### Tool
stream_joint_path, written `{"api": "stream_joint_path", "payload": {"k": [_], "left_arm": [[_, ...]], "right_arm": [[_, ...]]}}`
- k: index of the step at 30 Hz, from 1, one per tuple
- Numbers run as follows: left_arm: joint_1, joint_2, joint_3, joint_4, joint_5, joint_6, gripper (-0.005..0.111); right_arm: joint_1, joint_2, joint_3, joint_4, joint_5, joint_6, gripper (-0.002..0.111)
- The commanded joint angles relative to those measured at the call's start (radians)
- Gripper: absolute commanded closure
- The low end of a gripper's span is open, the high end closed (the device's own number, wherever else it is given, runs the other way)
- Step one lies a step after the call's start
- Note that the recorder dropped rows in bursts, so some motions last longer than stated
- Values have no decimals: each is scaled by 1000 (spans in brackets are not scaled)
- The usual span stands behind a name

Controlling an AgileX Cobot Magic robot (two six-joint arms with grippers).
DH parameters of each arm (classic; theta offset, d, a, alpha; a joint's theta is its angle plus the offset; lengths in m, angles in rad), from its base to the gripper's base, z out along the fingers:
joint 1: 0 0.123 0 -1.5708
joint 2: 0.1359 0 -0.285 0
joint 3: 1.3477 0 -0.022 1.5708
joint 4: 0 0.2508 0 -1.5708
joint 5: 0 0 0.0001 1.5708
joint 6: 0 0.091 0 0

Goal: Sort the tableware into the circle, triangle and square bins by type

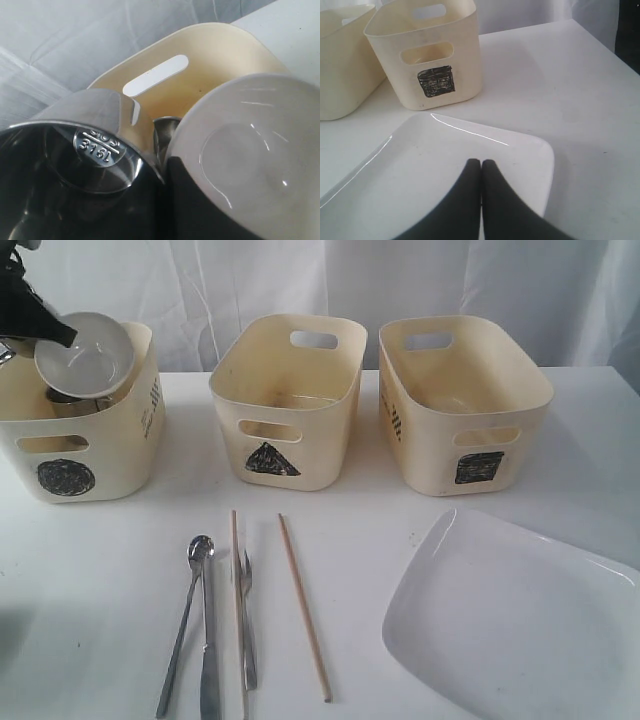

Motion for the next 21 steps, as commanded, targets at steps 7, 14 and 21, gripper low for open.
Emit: {"api": "stream_joint_path", "payload": {"k": [7,14,21], "left_arm": [[1,0,-10,-73,47,150,107],[1,1,-8,-406,144,600,107],[1,1,-8,-443,149,644,107]], "right_arm": [[5,-5,-3,-3,-15,3,108],[5,-5,-3,-3,-15,3,108],[5,-5,-3,-3,-15,3,108]]}}
